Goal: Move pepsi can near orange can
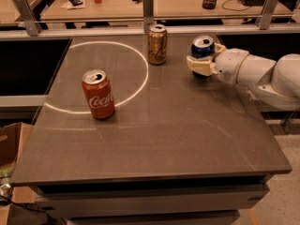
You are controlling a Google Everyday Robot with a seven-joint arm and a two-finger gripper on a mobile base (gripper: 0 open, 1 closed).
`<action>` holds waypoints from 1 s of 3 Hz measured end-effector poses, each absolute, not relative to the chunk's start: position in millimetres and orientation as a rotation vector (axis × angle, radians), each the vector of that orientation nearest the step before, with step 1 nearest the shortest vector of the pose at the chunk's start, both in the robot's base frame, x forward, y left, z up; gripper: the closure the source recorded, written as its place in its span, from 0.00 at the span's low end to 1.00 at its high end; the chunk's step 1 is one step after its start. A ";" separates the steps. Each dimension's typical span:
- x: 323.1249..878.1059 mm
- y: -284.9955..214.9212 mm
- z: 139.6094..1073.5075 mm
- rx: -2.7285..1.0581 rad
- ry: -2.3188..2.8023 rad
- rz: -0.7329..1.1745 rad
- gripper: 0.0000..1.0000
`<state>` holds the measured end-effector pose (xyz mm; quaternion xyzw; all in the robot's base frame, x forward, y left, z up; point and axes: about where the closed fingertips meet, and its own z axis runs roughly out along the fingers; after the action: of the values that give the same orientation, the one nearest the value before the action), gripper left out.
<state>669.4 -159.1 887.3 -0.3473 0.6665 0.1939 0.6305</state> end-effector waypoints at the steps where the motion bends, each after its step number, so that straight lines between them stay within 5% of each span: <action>1: 689.7 -161.3 900.2 -0.696 1.535 0.435 1.00; 3: 720.8 -164.5 919.2 -0.547 1.606 0.442 1.00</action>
Offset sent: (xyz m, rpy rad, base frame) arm 0.0606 -0.0246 0.0407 0.1167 0.0765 -0.2591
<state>720.8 -164.5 919.2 -0.2398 0.7039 0.1938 0.6398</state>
